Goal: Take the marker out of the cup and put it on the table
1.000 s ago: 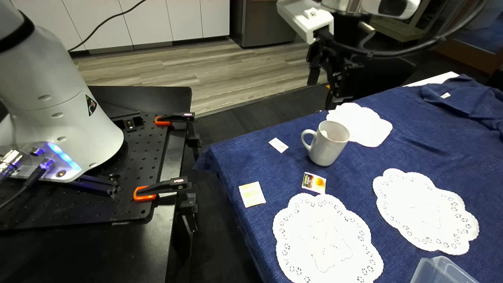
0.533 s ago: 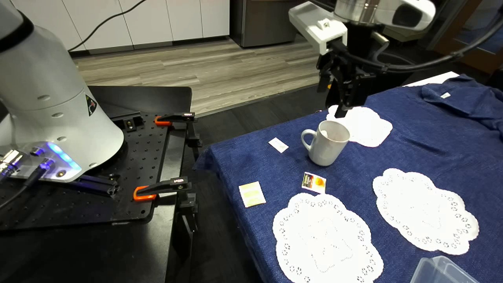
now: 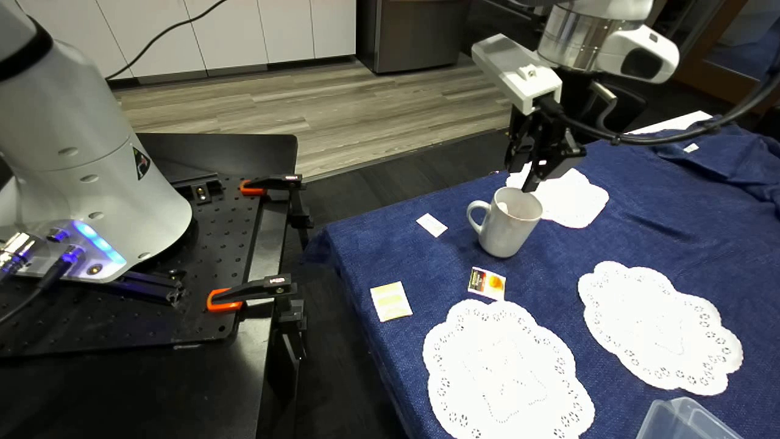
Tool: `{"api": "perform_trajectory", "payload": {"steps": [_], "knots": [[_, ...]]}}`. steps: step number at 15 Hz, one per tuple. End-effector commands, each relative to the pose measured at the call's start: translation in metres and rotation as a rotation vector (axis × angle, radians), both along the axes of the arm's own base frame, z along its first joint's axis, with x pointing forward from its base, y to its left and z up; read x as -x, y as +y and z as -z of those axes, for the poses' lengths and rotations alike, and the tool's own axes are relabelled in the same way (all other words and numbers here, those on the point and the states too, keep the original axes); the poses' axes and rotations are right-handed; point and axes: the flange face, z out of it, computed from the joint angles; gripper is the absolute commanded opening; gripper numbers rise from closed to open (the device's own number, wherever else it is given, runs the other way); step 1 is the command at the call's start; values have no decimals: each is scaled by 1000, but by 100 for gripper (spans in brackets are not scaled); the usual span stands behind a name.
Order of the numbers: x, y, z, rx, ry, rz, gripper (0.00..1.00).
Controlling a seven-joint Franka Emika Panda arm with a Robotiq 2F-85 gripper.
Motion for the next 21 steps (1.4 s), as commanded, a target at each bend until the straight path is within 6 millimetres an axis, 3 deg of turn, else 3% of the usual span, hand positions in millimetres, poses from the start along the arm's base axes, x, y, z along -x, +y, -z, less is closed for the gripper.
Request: {"api": "perform_trajectory", "payload": {"steps": [1,4,12,21], "knots": [[-22,11,8,12,7,2,48],[-32,20,17,19,18,-9,54],[-47,48,45,36,65,-12,48],[-55,51,75,43,129,-4,49]]}}
